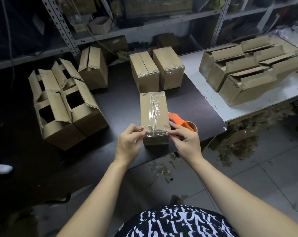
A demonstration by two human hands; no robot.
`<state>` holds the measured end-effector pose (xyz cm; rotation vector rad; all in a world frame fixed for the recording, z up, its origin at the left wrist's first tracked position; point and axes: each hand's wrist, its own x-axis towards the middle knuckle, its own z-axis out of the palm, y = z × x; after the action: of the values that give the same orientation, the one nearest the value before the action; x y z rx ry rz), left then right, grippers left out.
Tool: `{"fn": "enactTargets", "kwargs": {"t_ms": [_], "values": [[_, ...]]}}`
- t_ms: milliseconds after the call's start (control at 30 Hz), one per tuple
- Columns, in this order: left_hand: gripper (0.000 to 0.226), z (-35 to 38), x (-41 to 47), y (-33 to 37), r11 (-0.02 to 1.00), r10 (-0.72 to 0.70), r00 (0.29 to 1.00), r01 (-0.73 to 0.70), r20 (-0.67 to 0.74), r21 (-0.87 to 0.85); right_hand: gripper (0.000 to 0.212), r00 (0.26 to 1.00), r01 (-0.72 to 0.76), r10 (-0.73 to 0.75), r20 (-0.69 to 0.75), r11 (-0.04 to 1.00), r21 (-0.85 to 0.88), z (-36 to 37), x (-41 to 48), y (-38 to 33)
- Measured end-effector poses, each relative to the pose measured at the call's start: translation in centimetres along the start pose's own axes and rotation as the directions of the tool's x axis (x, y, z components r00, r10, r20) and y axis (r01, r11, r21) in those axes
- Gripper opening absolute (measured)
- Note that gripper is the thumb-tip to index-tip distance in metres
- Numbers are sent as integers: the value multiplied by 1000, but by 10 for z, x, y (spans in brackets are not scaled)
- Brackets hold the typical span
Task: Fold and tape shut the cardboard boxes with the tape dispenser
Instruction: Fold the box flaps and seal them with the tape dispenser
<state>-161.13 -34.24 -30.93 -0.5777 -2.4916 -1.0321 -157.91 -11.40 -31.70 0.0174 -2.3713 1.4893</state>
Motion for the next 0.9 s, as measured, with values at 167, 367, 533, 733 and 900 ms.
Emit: {"fn": "enactTargets", "kwargs": {"t_ms": [167, 367, 533, 733, 900], "values": [[12, 11, -10, -2, 999, 25, 996, -23, -86, 24, 18, 1000, -17, 17, -12, 1000, 17, -1, 0, -5], [22, 9, -3, 2, 987, -124, 990, 116, -67, -110, 19, 999, -36, 35, 31, 999, 40, -2, 4, -2], [50, 5, -6, 7, 949, -301, 954, 299, -5, -97, 29, 996, -69, 66, 61, 997, 40, 0, 7, -4], [31, 11, -7, 7, 845, -499, 867, 484, -9, -225, 38, 984, -174, 172, 43, 984, 31, 1, 6, -6], [19, 10, -10, 5, 835, -525, 851, 518, 13, -186, 39, 972, -230, 231, 42, 973, -8, 3, 5, -1]]}}
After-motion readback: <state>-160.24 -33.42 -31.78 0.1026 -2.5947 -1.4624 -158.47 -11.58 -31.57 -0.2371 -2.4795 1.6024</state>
